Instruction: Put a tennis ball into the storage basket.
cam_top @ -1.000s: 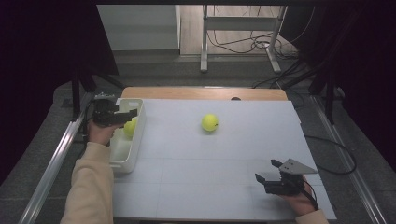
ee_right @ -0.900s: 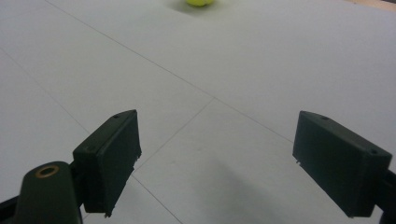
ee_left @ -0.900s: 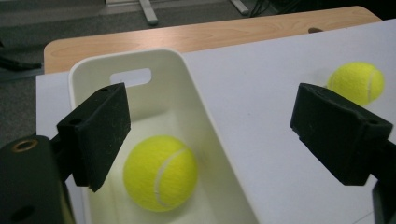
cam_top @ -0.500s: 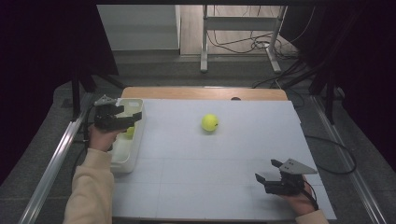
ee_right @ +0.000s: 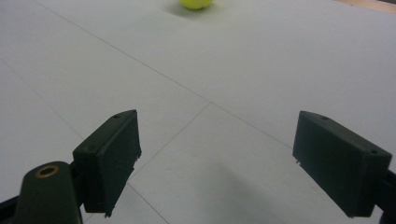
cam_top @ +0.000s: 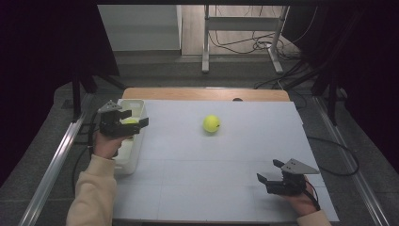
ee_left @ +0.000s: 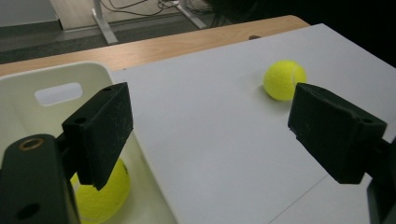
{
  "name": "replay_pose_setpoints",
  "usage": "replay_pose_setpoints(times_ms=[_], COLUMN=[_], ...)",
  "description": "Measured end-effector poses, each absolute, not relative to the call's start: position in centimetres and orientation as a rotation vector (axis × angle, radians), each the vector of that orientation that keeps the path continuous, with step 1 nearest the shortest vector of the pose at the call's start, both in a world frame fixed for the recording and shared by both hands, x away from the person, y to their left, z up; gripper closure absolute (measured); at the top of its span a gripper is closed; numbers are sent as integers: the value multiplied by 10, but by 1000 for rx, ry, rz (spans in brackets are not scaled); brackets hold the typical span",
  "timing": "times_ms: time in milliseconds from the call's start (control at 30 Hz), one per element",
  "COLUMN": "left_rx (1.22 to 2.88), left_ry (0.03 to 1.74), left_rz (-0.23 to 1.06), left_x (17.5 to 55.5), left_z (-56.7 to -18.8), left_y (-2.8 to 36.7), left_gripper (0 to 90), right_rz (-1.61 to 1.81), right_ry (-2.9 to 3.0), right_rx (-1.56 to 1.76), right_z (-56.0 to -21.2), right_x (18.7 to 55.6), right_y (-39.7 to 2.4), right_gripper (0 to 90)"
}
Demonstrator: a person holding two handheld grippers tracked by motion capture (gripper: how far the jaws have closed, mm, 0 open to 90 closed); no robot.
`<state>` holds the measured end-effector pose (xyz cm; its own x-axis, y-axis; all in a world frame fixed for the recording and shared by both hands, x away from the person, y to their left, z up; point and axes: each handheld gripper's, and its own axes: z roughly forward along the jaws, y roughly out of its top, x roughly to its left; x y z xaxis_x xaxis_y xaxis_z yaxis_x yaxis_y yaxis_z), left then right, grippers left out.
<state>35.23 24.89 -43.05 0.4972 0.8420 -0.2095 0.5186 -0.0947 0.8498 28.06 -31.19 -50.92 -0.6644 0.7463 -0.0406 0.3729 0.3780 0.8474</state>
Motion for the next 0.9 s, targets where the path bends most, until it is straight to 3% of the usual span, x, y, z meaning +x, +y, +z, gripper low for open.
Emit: replay_pose_setpoints(times_ms=[900], left_rx=[1831], left_ry=[979], left_rz=[380], left_x=[342], left_z=[-422], left_y=[190], left_gripper=[147], right_rz=[1211], right_ry=[2217], right_rx=[967], right_z=[-509], right_x=[276], right_y=[-317], right_gripper=[159])
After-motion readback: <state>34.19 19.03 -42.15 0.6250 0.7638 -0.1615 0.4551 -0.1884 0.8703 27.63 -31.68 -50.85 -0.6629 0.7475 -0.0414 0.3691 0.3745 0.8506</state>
